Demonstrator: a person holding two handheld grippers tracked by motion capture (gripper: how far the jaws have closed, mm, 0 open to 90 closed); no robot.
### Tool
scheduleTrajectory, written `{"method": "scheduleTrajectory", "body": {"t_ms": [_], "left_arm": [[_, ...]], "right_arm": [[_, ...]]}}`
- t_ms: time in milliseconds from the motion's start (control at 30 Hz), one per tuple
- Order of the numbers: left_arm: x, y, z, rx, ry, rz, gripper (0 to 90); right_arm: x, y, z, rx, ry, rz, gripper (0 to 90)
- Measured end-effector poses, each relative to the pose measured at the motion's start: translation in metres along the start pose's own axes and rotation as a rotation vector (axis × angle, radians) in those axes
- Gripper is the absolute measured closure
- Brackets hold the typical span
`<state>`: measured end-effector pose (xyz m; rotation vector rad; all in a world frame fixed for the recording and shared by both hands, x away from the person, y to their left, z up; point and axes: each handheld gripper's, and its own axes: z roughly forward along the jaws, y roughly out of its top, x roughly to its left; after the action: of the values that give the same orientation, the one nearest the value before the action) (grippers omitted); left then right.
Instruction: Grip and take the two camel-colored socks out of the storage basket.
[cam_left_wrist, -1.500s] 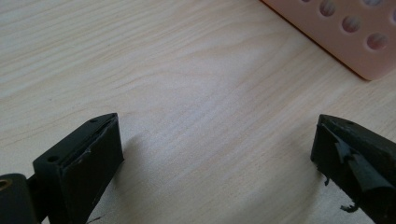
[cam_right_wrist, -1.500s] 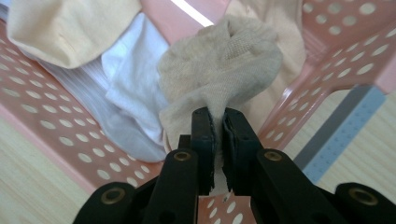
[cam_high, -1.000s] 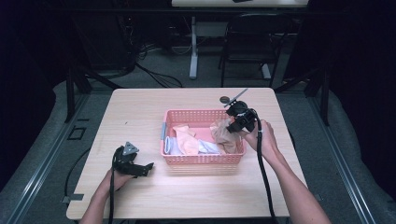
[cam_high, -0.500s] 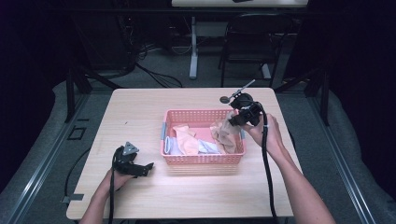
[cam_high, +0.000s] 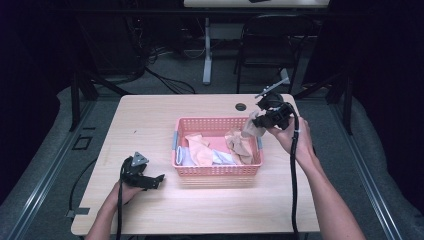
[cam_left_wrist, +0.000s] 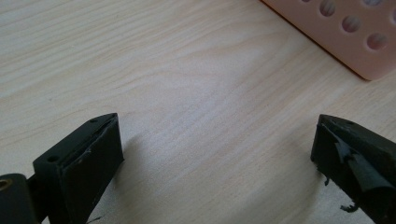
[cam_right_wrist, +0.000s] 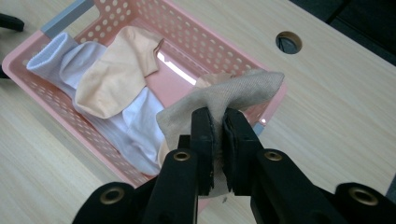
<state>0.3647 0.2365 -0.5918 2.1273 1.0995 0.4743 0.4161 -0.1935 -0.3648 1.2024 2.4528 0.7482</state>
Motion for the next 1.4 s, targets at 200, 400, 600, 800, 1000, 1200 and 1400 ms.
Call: {"method": "scheduleTrajectory", "body": {"t_ms": [200, 400, 600, 800, 1000, 1200, 1400], "left_arm": [[0.0, 0.0, 0.0, 0.0, 0.0, -0.001, 1.9], [0.0, 0.0, 0.0, 0.0, 0.0, -0.001, 2.0], [0.0, 0.0, 0.0, 0.0, 0.0, 0.0, 1.9], [0.0, 0.0, 0.0, 0.0, 0.0, -0.001, 2.0], [0.0, 0.0, 0.0, 0.0, 0.0, -0.001, 1.9], [0.0, 0.0, 0.0, 0.0, 0.0, -0.002, 2.0], [0.0, 0.0, 0.0, 0.0, 0.0, 0.0, 1.9]], "right_arm": [[-0.007, -0.004, -0.012, -0.027, -0.013, 0.017, 83.3], [-0.018, -0.011, -0.025, -0.05, -0.036, 0.04, 83.2], [-0.033, -0.026, -0.037, -0.066, -0.061, 0.076, 83.3], [-0.042, -0.039, -0.041, -0.062, -0.075, 0.103, 83.3], [-0.056, -0.057, -0.043, -0.058, -0.094, 0.146, 83.2], [-0.067, -0.07, -0.041, -0.062, -0.097, 0.183, 83.2], [-0.075, -0.08, -0.035, -0.033, -0.111, 0.201, 83.1]]}}
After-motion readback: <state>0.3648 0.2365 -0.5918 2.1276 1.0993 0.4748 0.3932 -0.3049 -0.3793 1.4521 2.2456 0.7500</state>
